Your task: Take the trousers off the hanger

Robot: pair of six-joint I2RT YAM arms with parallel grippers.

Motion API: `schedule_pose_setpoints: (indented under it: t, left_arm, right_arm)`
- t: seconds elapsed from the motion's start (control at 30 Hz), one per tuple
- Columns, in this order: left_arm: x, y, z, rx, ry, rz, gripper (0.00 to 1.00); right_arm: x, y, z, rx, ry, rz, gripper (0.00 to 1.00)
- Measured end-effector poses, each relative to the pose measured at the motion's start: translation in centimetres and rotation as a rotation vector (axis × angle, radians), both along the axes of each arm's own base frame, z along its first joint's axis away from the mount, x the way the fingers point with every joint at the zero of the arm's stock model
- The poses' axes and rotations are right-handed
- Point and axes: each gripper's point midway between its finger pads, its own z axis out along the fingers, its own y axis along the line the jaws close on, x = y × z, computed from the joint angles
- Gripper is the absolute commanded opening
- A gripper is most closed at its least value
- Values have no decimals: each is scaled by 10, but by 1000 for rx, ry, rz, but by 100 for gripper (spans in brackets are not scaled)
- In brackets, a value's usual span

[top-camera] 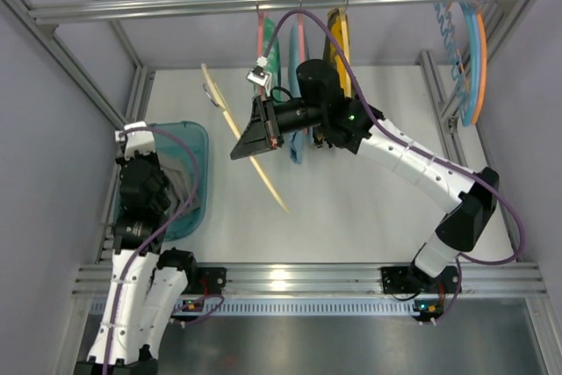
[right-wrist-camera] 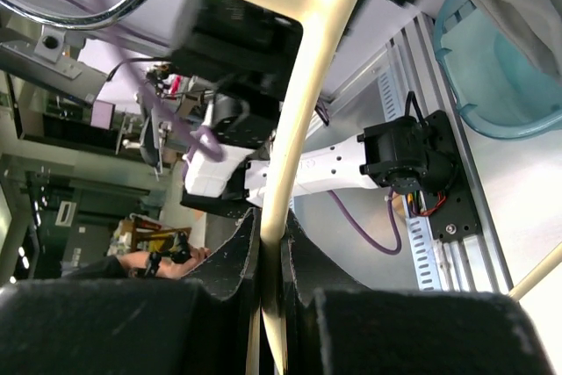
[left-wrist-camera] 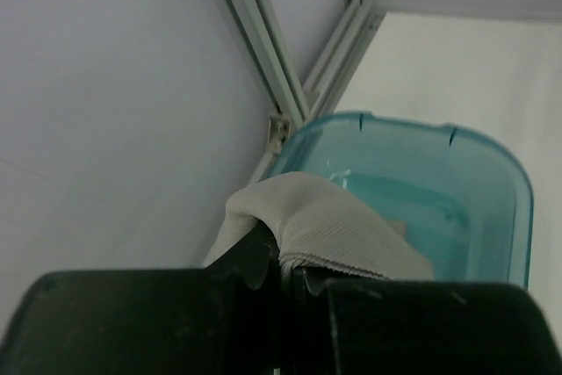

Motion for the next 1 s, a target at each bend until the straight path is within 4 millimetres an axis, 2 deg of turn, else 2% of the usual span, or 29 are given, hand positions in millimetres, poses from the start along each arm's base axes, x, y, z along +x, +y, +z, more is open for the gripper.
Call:
schedule_pose_setpoints:
  t: [0.1, 0.2, 0.23, 0.3, 0.33, 0.37, 0.47, 0.53, 0.57, 0.63, 0.7, 0.77, 0.83, 0.9, 1.0]
  left_arm:
    - [-1, 0, -40, -11, 101, 4, 1]
    - [-1, -1, -70, -20, 190, 1, 13]
    - [0, -2, -76, -25, 214, -1, 23]
    - [3, -4, -85, -36, 248, -5, 33]
    - [4, -4, -89, -43, 263, -7, 47]
    - [5, -5, -91, -47, 275, -11, 55]
    - [10, -11, -97, -80, 300, -40, 69]
    - [11, -15, -96, -96, 302, -57, 73]
    - [10, -17, -92, -104, 300, -64, 78]
    - [12, -21, -80, -125, 281, -87, 82]
    - [13, -29, -57, -147, 249, -133, 84]
    - [15, -43, -25, -172, 178, -217, 89]
    - [11, -69, 10, -186, 96, -378, 90]
    - [-5, -96, 44, -164, 11, -554, 88]
    - [-44, -132, 96, -74, -136, -795, 86]
  right_arm:
    - [-4, -4, 7, 15, -21, 4, 0]
    - [-8, -9, 14, 30, -38, 11, 0]
    - [-9, -11, 17, 35, -43, 13, 0]
    - [-12, -13, 20, 45, -55, 19, 0]
    - [-13, -14, 22, 48, -58, 20, 0]
    - [-14, -15, 23, 51, -64, 22, 0]
    - [-15, -17, 24, 52, -71, 25, 0]
    - [-16, -18, 24, 51, -74, 28, 0]
    - [-17, -19, 24, 52, -78, 30, 0]
    - [-18, -20, 25, 55, -86, 32, 0]
    - [-19, -22, 27, 57, -92, 35, 0]
    - [-22, -24, 28, 61, -98, 42, 0]
    - [-26, -28, 30, 67, -97, 57, 0]
    - [-33, -33, 29, 68, -82, 84, 0]
    - [-41, -37, 26, 66, -58, 130, 0]
